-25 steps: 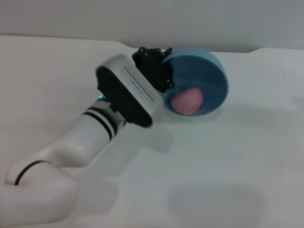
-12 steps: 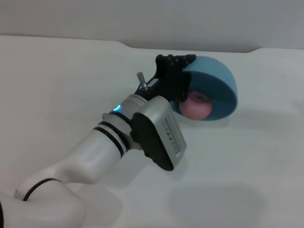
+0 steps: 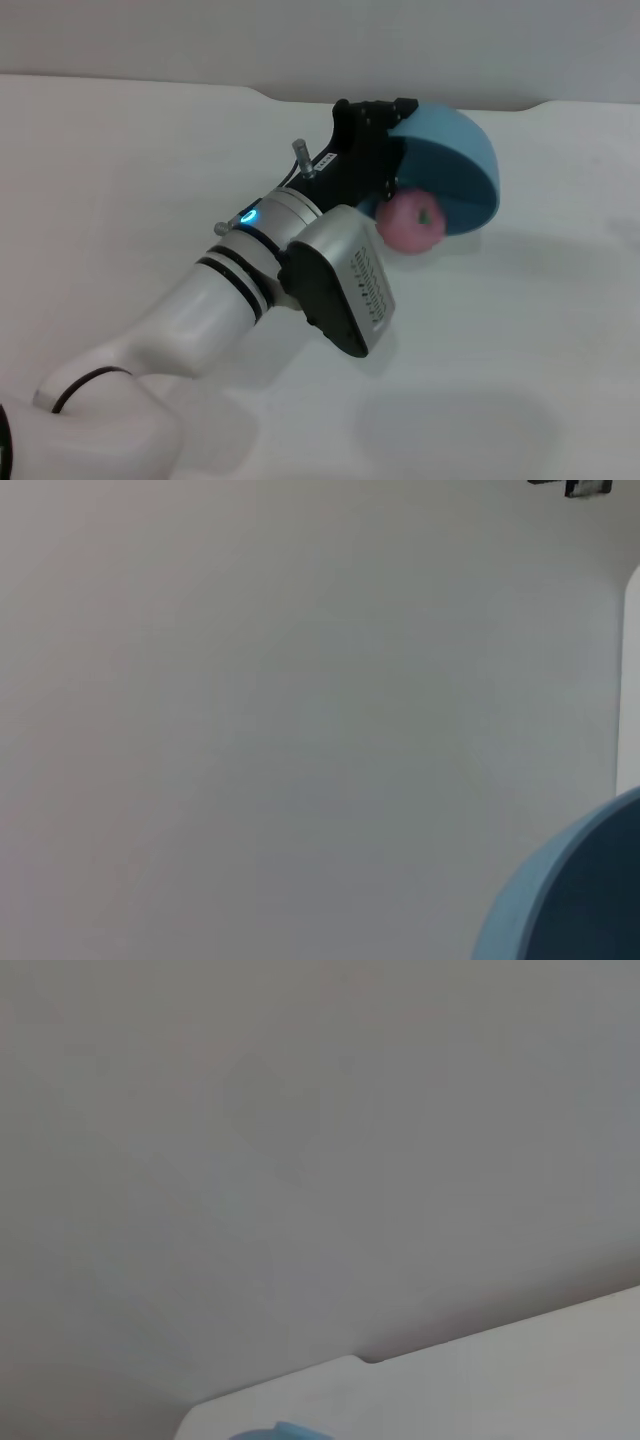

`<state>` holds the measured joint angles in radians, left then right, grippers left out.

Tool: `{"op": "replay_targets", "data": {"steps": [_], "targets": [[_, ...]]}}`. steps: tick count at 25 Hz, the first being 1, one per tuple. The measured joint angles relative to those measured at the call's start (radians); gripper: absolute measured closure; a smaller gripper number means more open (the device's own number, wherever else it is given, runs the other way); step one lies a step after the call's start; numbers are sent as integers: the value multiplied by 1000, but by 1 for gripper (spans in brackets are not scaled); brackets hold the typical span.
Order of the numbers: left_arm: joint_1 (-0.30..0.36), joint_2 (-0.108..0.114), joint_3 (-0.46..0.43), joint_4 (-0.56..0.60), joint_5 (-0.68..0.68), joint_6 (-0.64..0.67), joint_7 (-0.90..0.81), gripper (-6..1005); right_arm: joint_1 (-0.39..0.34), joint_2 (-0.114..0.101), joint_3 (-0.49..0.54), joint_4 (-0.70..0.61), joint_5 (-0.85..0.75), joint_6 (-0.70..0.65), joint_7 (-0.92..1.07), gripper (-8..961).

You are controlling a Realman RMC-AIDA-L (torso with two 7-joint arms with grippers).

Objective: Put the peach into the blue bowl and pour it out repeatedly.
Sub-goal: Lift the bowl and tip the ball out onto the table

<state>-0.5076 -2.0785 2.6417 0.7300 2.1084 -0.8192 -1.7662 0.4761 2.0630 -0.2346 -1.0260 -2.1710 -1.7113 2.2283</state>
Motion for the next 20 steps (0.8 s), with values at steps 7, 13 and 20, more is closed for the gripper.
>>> {"op": "replay_targets", "data": {"steps": [7, 13, 20], "targets": [[-11, 0, 11, -13, 0, -23, 72, 999, -3, 0, 0, 5, 1, 2, -24, 503], [-15, 0, 1, 3, -65, -24, 39, 998, -2, -2, -1, 6, 4, 7, -73, 495], [11, 8, -182, 142, -285, 8, -118, 998, -20, 0, -10, 133, 208, 4, -398, 485]]}}
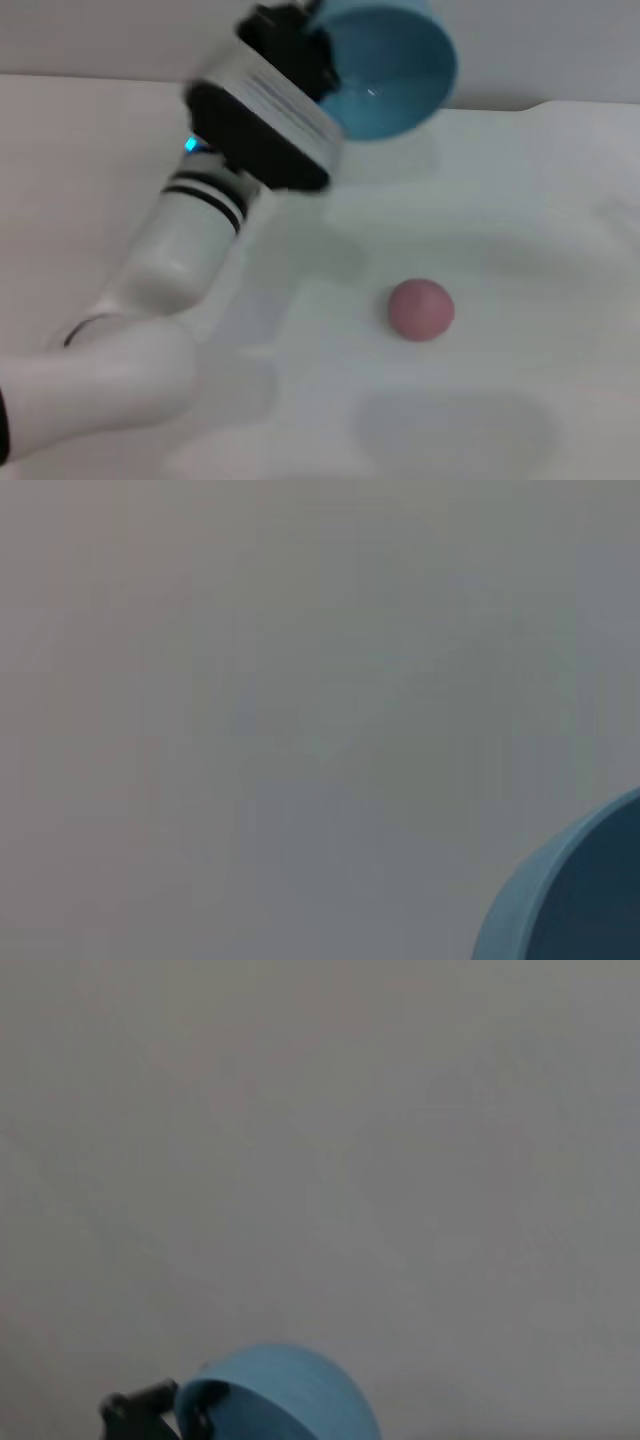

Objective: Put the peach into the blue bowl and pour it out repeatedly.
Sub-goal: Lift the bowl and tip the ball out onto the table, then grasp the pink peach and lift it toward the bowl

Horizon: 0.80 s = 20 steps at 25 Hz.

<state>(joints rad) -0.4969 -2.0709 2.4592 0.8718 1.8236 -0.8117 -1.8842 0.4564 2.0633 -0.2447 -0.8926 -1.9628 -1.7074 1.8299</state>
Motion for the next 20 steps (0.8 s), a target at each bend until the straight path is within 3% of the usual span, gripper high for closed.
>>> {"op": "replay_targets", "data": {"steps": [2, 4, 10, 14, 16, 19, 20], "targets": [[68, 7, -133, 120, -69, 123, -3, 998, -19, 0, 6, 123, 140, 23, -209, 482], [90, 7, -180, 157, -74, 184, -3, 998, -22, 0, 5, 149, 169, 32, -253, 480], [215, 10, -542, 314, -172, 747, -14, 999, 3, 0, -65, 186, 143, 162, -308, 472], [249, 13, -755, 325, -228, 1043, -98, 999, 28, 0, -160, 189, 136, 280, -308, 466], [246, 18, -955, 280, -220, 1328, -240, 999, 41, 0, -230, 190, 135, 340, -307, 463], [239, 21, -1057, 251, -196, 1470, -313, 1000, 71, 0, -400, 189, 127, 451, -300, 430], [236, 22, -1129, 238, -154, 1558, -361, 1000, 71, 0, -400, 189, 127, 451, -300, 415]]}}
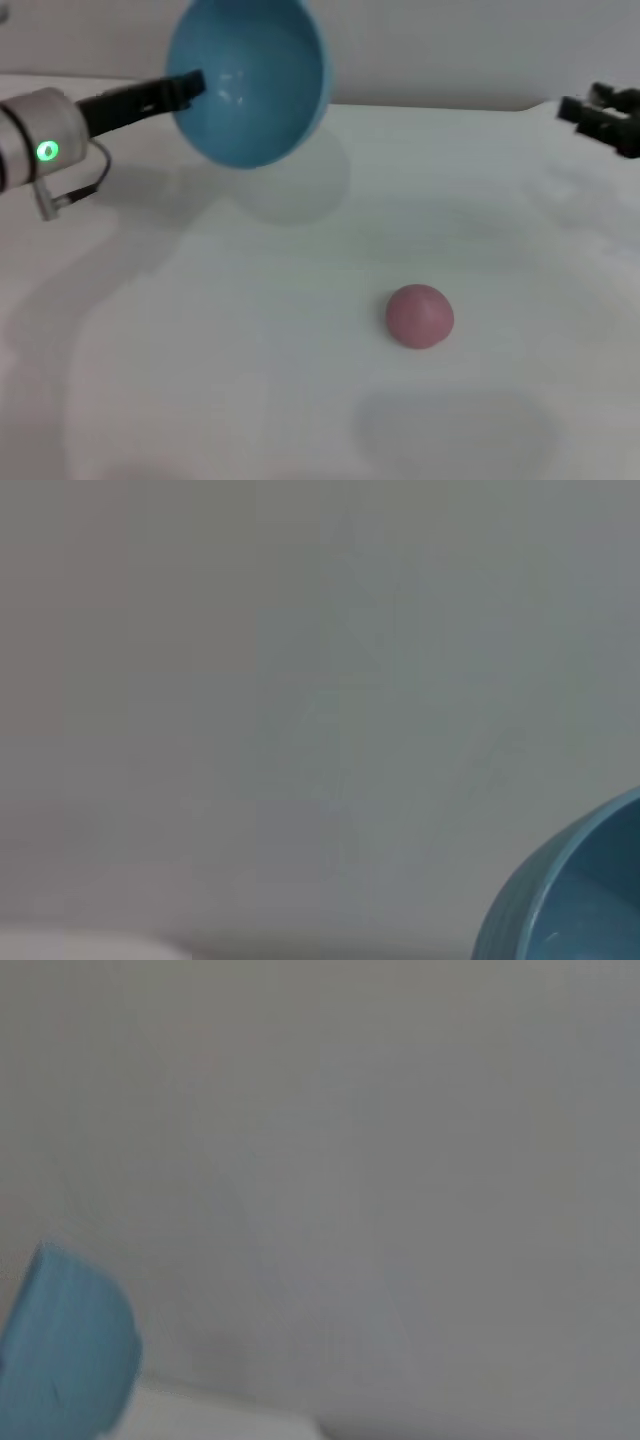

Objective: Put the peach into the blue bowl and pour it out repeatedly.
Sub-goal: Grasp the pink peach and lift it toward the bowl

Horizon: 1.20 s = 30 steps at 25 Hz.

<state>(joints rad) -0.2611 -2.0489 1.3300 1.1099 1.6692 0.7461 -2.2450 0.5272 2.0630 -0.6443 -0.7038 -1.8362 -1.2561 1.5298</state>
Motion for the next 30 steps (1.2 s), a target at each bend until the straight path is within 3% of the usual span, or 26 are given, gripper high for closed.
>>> {"op": "replay_targets", "data": {"steps": [3, 7, 11, 16, 22, 30], "targets": [[0, 0, -73, 11, 112, 103, -83, 1000, 38, 0, -119, -3, -58, 72, 54, 380], [-2, 1, -125, 55, 303, 225, -217, 1000, 141, -6, -235, -4, -309, 103, 277, 370], [-5, -2, -135, 110, 453, 293, -330, 1000, 209, 9, -307, -17, -508, 110, 380, 366], [-38, 0, -149, 146, 644, 398, -446, 999, 230, 10, -430, -19, -453, 86, 394, 364], [-81, 0, -164, 155, 772, 493, -502, 1000, 235, 10, -520, -22, -446, 67, 437, 365], [-113, 1, -199, 157, 854, 563, -514, 999, 224, 13, -670, -65, -421, 15, 457, 384]]}}
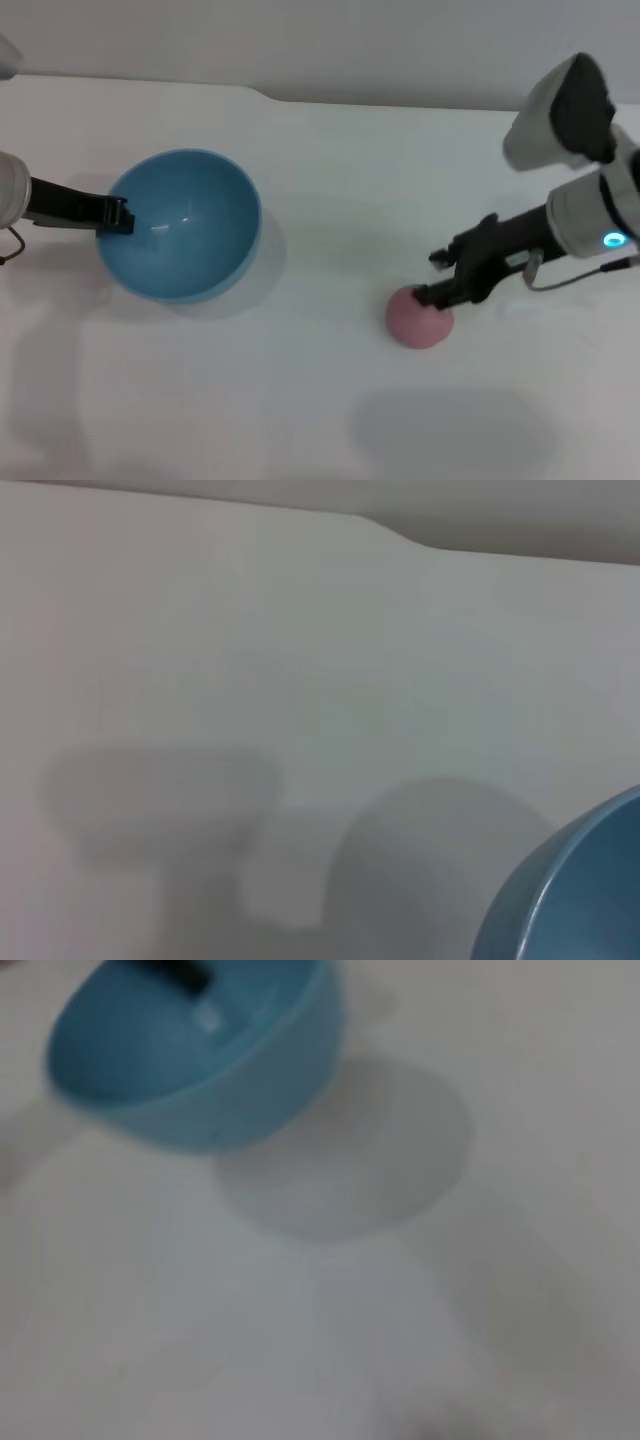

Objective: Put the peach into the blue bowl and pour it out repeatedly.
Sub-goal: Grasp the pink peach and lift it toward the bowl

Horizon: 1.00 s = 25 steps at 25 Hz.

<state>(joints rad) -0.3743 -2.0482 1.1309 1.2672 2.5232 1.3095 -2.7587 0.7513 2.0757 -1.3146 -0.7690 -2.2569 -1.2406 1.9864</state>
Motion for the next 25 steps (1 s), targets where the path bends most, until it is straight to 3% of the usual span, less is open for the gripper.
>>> {"op": "replay_targets", "data": {"steps": [3, 13, 25], "targets": [[0, -1, -1, 0, 4, -1, -1, 999, -5, 1, -71, -13, 0, 4, 12, 391], [-10, -5, 8, -14, 6, -7, 2, 999, -6, 3, -96, 18, -1, 49, 21, 415], [-17, -7, 18, -16, 0, -7, -2, 999, -14, 9, -254, 47, 9, 168, 85, 443]]}}
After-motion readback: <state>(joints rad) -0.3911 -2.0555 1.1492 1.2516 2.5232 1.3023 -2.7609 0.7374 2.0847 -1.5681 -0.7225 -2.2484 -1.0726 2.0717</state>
